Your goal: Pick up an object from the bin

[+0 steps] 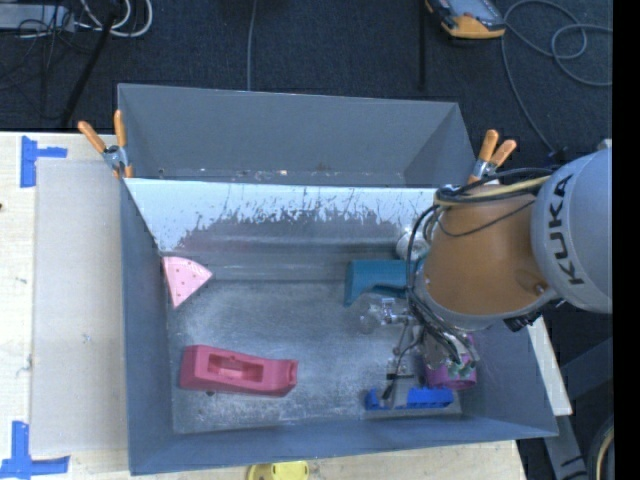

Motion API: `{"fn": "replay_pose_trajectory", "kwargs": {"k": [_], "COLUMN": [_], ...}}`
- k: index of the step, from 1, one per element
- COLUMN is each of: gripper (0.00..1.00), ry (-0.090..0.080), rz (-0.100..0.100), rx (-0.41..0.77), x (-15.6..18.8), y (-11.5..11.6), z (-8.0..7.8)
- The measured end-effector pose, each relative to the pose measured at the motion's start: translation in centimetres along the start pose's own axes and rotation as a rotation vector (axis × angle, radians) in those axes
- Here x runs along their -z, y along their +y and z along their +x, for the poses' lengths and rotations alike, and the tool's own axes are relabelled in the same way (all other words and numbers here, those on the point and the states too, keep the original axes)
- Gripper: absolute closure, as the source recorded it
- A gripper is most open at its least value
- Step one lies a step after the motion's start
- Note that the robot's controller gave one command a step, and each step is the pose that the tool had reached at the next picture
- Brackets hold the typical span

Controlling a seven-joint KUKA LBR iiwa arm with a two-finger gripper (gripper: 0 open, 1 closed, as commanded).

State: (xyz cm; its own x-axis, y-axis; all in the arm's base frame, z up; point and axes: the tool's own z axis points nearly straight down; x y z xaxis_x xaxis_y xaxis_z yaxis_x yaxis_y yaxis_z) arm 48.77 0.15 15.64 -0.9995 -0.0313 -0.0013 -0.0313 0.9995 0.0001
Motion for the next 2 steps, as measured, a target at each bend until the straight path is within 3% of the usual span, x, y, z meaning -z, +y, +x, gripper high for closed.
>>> {"fn": "replay_pose_trajectory", "kwargs": {"k": [1,2], "gripper": [0.0,0.0], "ry": [0.0,0.01], "rz": [0.0,-0.002], "rx": [0.15,0.113], "x": [0.5,-4.6], "y": [-4.5,-6.9], "z": [0.4,2.1]}}
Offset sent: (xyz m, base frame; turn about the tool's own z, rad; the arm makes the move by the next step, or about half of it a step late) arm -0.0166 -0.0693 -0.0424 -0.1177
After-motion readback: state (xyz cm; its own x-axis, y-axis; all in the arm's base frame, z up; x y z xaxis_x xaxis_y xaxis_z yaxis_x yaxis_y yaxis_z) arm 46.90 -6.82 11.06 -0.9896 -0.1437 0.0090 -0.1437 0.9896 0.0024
